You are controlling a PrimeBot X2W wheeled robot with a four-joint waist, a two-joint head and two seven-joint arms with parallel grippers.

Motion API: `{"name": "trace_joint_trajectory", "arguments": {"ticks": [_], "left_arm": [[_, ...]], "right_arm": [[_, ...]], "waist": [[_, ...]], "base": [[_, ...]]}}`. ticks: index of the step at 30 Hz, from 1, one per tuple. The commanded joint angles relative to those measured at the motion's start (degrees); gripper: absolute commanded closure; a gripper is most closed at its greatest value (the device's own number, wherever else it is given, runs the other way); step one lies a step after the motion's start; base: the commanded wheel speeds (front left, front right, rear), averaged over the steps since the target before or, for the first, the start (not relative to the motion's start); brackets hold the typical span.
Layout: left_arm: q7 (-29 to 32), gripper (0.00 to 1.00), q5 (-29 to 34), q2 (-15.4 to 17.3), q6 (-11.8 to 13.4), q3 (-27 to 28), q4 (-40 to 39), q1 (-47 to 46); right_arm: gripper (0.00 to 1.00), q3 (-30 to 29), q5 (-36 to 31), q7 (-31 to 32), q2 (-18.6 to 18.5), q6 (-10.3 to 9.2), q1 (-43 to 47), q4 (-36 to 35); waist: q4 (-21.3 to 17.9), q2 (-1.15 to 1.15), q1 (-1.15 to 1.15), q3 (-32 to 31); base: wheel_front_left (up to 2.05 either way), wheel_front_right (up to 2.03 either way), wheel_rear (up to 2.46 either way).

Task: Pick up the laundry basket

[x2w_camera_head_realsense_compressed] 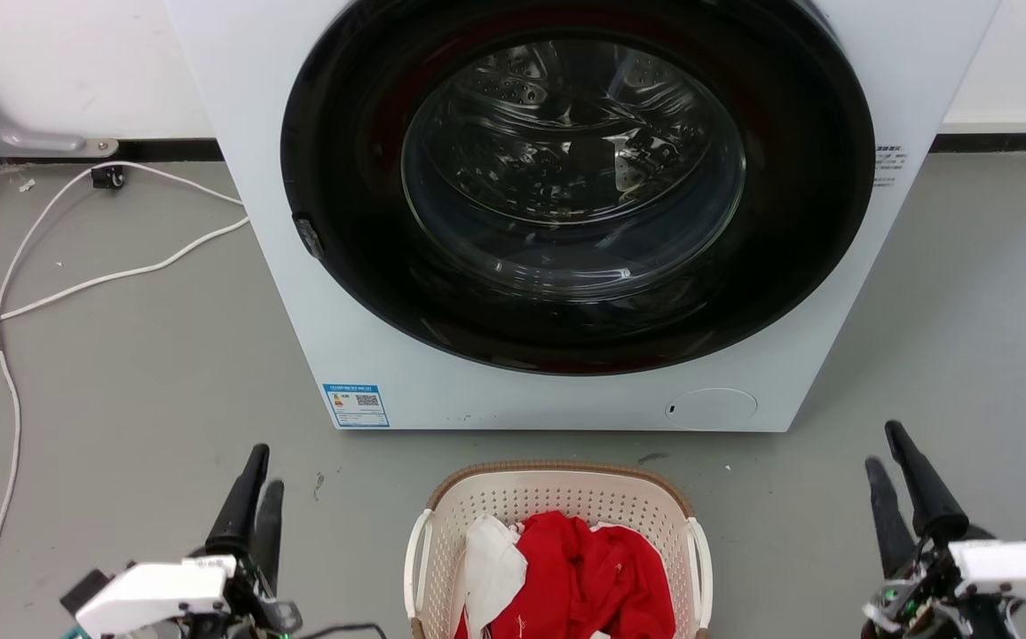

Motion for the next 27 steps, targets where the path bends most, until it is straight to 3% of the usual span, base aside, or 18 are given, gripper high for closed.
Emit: {"name": "trace_joint_trajectory", "arguments": {"ticks": [1, 14, 27], "left_arm": [[-0.25, 0.00, 0.16, -0.03, 0.01, -0.13, 0.04, 0.28], [-3.95, 0.00, 4.35, 0.03, -0.02, -0.15, -2.42, 1.76], [-7.13, 0.00, 14.55, 0.08, 0.28, 4.81, -5.08, 2.05]], "right_arm": [[0.00, 0.13, -0.08, -0.24, 0.01, 0.00, 0.29, 0.05], [0.00, 0.40, -2.95, -3.97, -0.01, 0.01, 1.49, -1.23], [0.00, -2.54, -14.50, -7.20, -0.03, 0.02, 0.65, -0.32]], "waist": [[0.00, 0.00, 0.00, 0.02], [-0.07, 0.00, 0.00, 0.07], [-0.18, 0.00, 0.00, 0.14]], "base": [[0.00, 0.00, 0.00], [0.00, 0.00, 0.00], [0.00, 0.00, 0.00]]}}
